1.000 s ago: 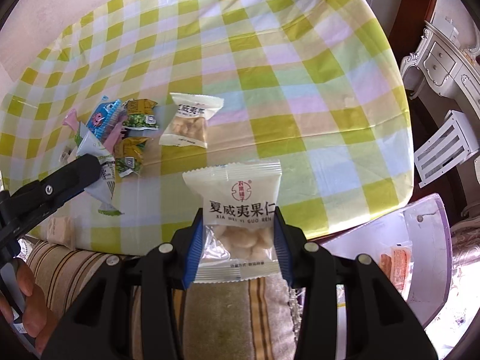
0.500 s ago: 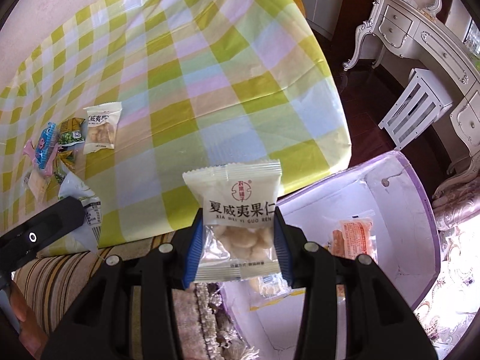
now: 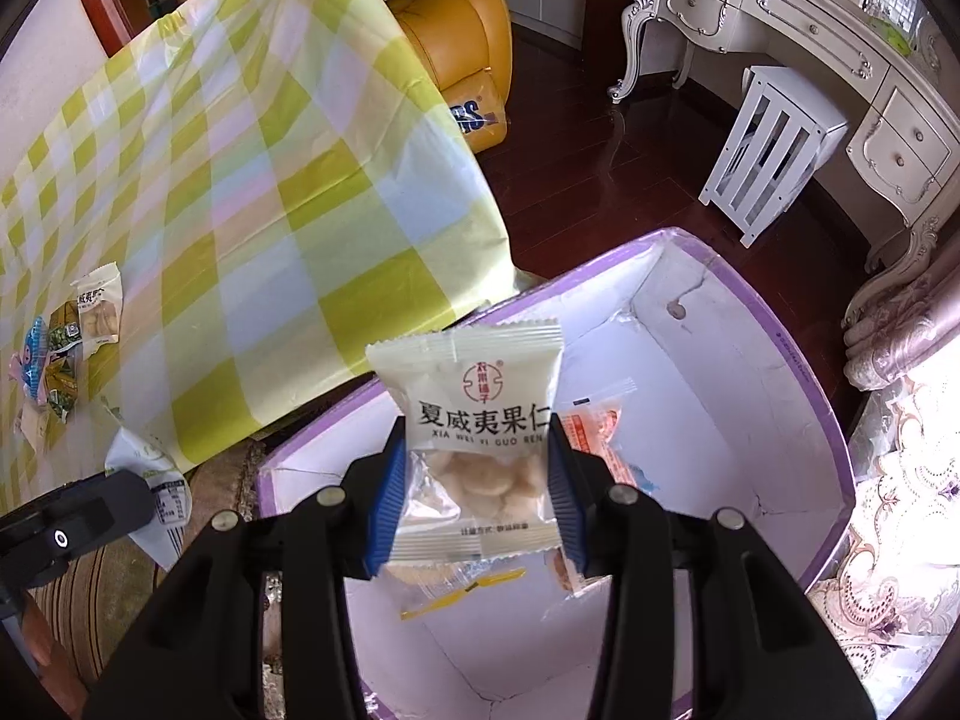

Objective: Organize snacks
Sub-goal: 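Carry both packs over the white box and open both tools to drop them, then move both tools back over the snacks on the table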

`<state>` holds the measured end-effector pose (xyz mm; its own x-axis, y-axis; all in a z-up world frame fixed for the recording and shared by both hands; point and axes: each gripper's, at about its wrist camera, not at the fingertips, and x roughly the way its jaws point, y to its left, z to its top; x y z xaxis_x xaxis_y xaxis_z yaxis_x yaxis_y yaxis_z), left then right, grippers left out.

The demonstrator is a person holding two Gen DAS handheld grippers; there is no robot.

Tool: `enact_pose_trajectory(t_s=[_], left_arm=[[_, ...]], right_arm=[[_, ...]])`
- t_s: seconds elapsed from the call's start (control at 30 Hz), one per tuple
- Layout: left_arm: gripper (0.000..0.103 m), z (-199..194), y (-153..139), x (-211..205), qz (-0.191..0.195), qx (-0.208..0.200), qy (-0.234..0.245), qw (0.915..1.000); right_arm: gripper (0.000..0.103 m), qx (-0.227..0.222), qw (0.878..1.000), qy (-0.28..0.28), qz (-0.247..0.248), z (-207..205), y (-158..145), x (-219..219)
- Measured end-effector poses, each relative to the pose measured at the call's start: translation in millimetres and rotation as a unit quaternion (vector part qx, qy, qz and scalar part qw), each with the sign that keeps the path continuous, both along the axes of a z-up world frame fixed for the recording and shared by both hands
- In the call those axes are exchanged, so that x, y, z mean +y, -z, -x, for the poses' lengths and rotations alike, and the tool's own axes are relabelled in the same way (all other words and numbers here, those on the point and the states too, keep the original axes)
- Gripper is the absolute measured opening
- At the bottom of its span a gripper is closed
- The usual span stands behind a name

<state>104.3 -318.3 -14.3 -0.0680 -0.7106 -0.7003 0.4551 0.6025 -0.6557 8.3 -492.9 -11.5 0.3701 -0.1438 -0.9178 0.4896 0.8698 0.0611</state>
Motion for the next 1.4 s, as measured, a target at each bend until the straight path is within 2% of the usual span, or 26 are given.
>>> enact_pose_trajectory(t_s=[0.37,0.5,0.6,0.63,0.73,1.1,1.4], left_arm=[[0.033,3,8,-32,-0.025,0.001,0.018,0.9995],[0.034,1,12,-36,-0.030,0.012,0.019,0.9993],[0.036,0,13,-37,-0.031,0.017,0.020,0.9992],[0.041,1,14,-37,-0.031,0.017,0.019,0.9992],[0.049,-1,12,-35,-0.026,0.014,0.013,0.9995],[0.049,-2,0,-20,-0.013,0.001,-0.004,0.9999],[0.049,-13,-13,19,-0.001,-0.019,-0.051,0.9985]], right_arm=[[0.046,0.006,0.999,-0.006,-0.031,-2,19,-8],[0.064,0.002,1.000,-0.005,-0.026,-3,17,-11],[0.065,-0.001,1.000,0.001,-0.026,-2,14,-15],[0.066,-0.002,1.000,0.004,-0.026,-2,14,-16],[0.067,-0.003,1.000,0.008,-0.027,-1,12,-17],[0.074,-0.010,1.000,0.001,-0.025,-5,4,-6],[0.074,-0.013,1.000,-0.024,-0.010,-19,-8,21]])
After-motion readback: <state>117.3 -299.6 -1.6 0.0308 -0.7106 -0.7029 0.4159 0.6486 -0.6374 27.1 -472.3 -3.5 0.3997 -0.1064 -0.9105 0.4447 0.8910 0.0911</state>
